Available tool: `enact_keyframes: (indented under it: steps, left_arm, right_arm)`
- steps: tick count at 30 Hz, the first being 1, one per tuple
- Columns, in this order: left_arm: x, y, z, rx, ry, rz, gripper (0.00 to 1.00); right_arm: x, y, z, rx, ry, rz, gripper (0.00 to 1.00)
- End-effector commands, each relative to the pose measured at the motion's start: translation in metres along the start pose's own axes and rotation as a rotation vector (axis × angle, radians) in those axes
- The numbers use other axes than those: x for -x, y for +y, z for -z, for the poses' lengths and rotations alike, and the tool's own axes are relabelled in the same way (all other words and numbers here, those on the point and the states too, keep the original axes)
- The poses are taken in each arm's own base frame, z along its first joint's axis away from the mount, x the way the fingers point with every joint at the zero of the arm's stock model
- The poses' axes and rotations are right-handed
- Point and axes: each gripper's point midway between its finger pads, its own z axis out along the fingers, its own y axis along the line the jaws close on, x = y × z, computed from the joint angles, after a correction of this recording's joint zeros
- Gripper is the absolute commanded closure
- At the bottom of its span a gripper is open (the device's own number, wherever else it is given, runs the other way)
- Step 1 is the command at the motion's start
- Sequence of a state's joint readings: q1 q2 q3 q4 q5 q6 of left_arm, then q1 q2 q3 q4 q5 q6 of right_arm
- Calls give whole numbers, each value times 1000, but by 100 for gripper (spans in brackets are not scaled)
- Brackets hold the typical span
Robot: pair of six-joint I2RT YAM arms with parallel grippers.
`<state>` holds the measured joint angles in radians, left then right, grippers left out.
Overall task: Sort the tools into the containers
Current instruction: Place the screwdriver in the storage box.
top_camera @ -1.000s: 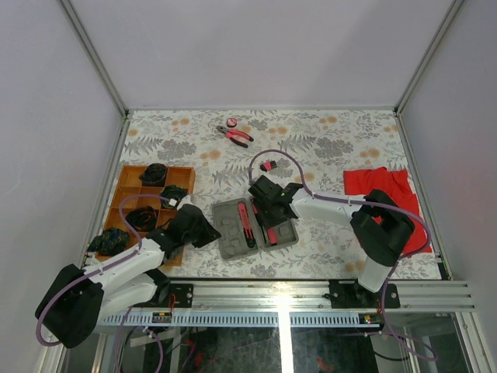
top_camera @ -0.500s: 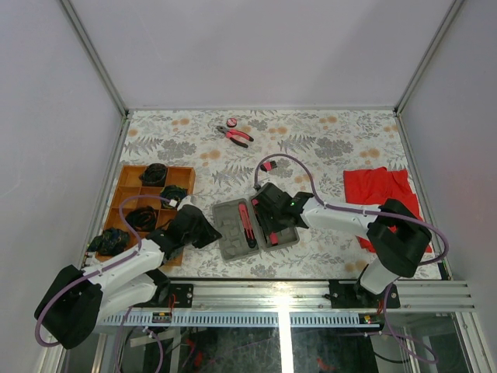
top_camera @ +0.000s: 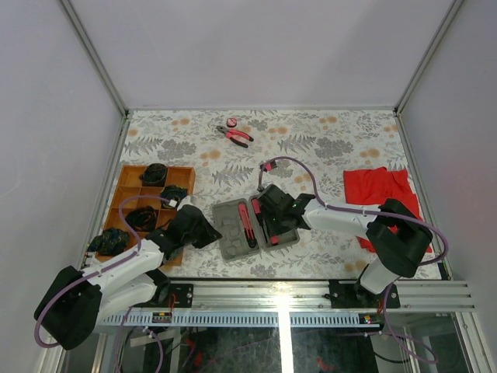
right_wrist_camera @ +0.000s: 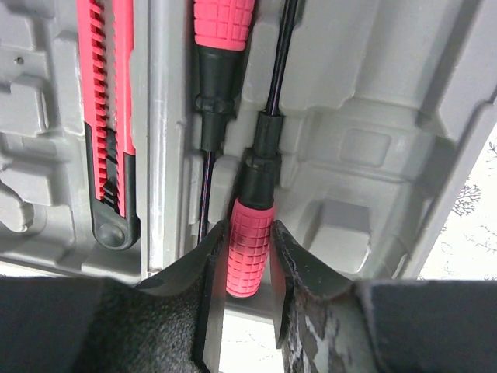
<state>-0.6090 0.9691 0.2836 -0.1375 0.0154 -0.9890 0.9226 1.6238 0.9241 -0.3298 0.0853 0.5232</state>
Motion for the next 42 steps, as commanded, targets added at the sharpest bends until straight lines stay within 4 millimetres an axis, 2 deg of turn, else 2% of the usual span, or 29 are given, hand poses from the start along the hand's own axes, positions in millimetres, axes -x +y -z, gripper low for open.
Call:
enact_keyframes:
  steps: [1, 7, 13, 15, 16, 19, 25, 27, 29, 32, 35, 42]
  left_arm:
    - [6, -18, 3, -64, -20, 11, 100]
    - [6, -19, 3, -64, -20, 8, 100]
    - [5, -20, 1, -70, -13, 5, 100]
    - [5, -21, 1, -75, -11, 3, 100]
    - [6, -22, 1, -75, -12, 2, 99]
    - [6, -23, 2, -79, -14, 1, 97]
    - [11, -28, 4, -89, -32, -18, 87]
    - [14, -29, 4, -86, -36, -33, 84]
    - [15, -32, 3, -88, -32, -54, 83]
    - [15, -37, 0, -91, -18, -89, 82]
    - [13, -39, -6, -86, 6, -121, 84]
    - [9, -43, -22, -77, 70, -187, 89]
  right_arm:
    - [1, -15, 5, -24, -14, -56, 82]
    - [2, -17, 4, -3, -7, -69, 81]
    - [4, 12, 1, 158, 7, -36, 77]
    - [5, 14, 2, 169, 4, -33, 74]
    - [8, 13, 3, 163, -7, -33, 70]
    - [19, 5, 12, 117, -68, -34, 58]
    - [53, -18, 47, 4, -257, -39, 49]
    - [65, -35, 61, -75, -321, -59, 45]
    - [74, -51, 75, -147, -374, -81, 37]
    - [80, -69, 91, -212, -433, -114, 30]
    - [83, -79, 104, -222, -484, -144, 26]
    - [75, -88, 107, -219, -504, -186, 22]
